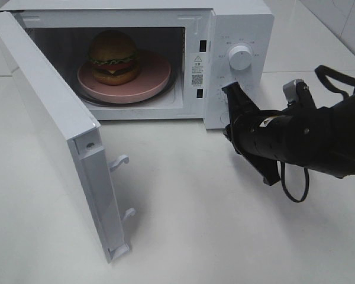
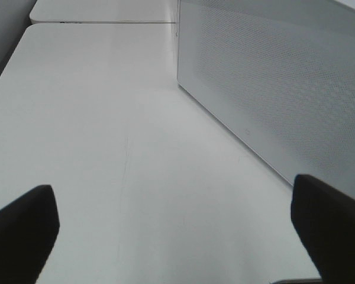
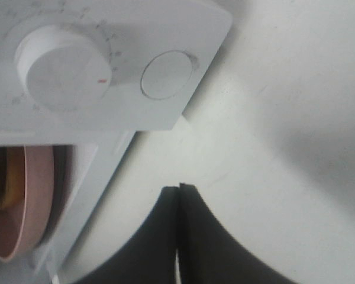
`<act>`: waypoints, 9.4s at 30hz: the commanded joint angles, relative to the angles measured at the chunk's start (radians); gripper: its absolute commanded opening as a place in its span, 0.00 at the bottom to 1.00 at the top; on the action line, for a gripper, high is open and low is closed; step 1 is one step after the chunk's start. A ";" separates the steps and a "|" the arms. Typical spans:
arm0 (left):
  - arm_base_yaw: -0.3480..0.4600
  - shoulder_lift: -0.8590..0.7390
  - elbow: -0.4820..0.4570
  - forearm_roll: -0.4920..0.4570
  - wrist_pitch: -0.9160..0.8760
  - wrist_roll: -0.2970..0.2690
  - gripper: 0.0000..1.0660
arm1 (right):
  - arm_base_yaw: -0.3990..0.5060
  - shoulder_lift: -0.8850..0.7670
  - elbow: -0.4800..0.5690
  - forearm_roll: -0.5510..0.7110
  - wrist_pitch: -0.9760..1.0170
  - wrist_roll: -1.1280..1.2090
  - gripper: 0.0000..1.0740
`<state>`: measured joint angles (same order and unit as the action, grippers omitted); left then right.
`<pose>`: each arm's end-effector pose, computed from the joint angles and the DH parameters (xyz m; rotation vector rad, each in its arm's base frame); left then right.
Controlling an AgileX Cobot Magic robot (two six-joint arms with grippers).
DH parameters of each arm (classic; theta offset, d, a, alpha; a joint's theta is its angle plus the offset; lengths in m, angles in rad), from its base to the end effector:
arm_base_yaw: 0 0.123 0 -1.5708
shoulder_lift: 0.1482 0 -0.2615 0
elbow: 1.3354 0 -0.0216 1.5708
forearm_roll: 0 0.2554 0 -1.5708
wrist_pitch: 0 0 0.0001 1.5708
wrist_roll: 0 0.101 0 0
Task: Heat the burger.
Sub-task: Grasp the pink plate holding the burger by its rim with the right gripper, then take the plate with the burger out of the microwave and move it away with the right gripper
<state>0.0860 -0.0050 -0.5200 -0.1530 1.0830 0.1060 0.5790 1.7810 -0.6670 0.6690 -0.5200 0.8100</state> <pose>0.0282 -0.0112 0.2797 0.0317 2.0325 -0.0621 0.2860 0.1499 0.1058 1.0795 1.9816 0.7962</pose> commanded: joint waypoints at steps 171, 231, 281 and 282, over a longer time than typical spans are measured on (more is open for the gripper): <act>0.003 -0.016 0.004 -0.002 -0.012 -0.007 0.94 | 0.079 0.669 -1.379 -0.905 1.105 -1.704 0.00; 0.003 -0.016 0.004 -0.002 -0.012 -0.007 0.94 | 0.056 0.079 -0.453 -0.883 0.465 -2.080 0.00; 0.003 -0.016 0.004 -0.002 -0.012 -0.007 0.94 | 0.056 -0.818 0.274 -0.945 0.734 -2.020 0.00; 0.003 -0.016 0.004 -0.002 -0.012 -0.007 0.94 | 0.056 -0.838 0.280 -0.945 0.749 -2.016 0.00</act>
<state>0.0860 -0.0050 -0.5200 -0.1530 1.0830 0.1060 0.6390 0.9680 -0.3820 -0.2700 0.2800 -1.2230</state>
